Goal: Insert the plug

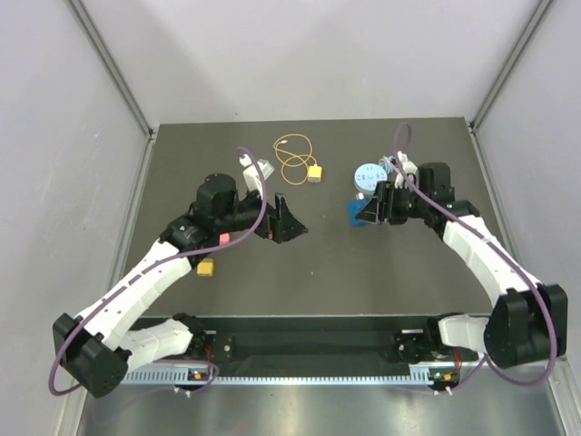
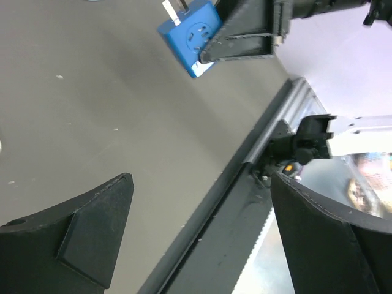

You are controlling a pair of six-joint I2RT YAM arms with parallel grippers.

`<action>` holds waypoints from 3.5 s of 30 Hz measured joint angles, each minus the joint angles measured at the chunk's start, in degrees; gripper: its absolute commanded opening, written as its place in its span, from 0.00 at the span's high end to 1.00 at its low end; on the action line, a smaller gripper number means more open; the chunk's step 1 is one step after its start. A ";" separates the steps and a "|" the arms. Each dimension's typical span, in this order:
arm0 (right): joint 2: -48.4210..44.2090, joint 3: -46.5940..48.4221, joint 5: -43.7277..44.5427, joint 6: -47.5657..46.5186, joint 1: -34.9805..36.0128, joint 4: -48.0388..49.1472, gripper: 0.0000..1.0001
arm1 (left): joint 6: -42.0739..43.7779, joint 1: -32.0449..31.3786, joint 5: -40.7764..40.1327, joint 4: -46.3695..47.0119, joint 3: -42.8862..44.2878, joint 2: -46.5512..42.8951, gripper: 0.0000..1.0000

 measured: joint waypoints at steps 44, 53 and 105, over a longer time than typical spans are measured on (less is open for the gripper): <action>-13.73 -7.32 -20.55 26.82 17.00 33.42 0.69 | -38.47 -1.62 16.92 49.07 -10.84 7.74 0.47; -15.10 -4.44 -15.04 20.72 17.09 23.37 0.17 | -41.38 -1.68 16.44 51.01 -10.82 10.23 1.00; -17.84 -8.33 54.16 -10.21 48.68 38.66 0.29 | -77.40 -2.10 -2.47 41.00 -13.18 5.73 1.00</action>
